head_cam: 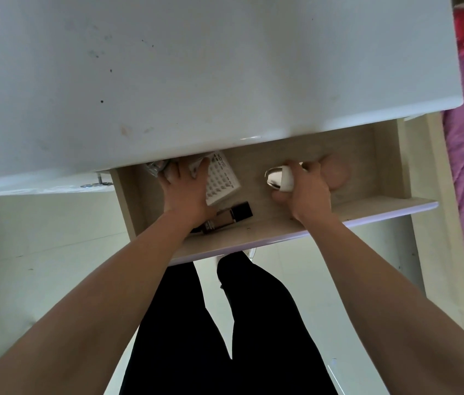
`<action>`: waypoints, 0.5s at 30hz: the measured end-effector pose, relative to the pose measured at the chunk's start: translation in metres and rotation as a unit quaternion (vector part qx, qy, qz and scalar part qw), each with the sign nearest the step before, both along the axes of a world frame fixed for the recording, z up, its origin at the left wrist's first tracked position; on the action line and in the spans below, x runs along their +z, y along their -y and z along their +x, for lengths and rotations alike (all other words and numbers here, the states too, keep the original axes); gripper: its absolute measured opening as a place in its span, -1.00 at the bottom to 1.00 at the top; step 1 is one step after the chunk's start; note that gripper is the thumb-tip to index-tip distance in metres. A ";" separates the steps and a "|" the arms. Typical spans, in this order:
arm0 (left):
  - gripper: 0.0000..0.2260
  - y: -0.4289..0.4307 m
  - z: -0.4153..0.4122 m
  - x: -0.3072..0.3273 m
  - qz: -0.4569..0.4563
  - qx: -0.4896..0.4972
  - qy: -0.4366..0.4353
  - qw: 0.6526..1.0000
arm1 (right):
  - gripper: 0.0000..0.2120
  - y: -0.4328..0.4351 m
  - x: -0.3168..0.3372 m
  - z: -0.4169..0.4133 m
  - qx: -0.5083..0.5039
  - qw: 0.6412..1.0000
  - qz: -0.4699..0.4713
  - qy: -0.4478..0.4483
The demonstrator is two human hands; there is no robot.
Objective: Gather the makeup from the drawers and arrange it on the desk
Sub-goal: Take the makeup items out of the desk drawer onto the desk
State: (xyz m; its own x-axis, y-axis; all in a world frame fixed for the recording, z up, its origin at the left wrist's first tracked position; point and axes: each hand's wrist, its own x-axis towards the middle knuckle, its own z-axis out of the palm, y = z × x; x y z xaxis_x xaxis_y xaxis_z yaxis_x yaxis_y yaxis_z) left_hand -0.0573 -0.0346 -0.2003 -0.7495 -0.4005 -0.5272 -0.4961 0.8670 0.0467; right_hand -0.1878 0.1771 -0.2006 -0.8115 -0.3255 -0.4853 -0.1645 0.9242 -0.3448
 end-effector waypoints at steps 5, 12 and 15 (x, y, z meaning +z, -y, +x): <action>0.03 -0.005 0.017 0.042 0.022 -0.046 -0.033 0.998 | -0.32 0.003 0.035 0.018 0.010 0.999 -0.039 0.006; -0.02 0.011 0.059 0.120 0.025 -0.047 -0.084 0.995 | -0.31 0.025 0.101 0.048 0.045 0.994 -0.095 -0.019; -0.06 0.035 0.080 0.150 -0.019 0.032 -0.192 0.981 | -0.35 0.057 0.132 0.055 0.064 0.989 -0.130 -0.038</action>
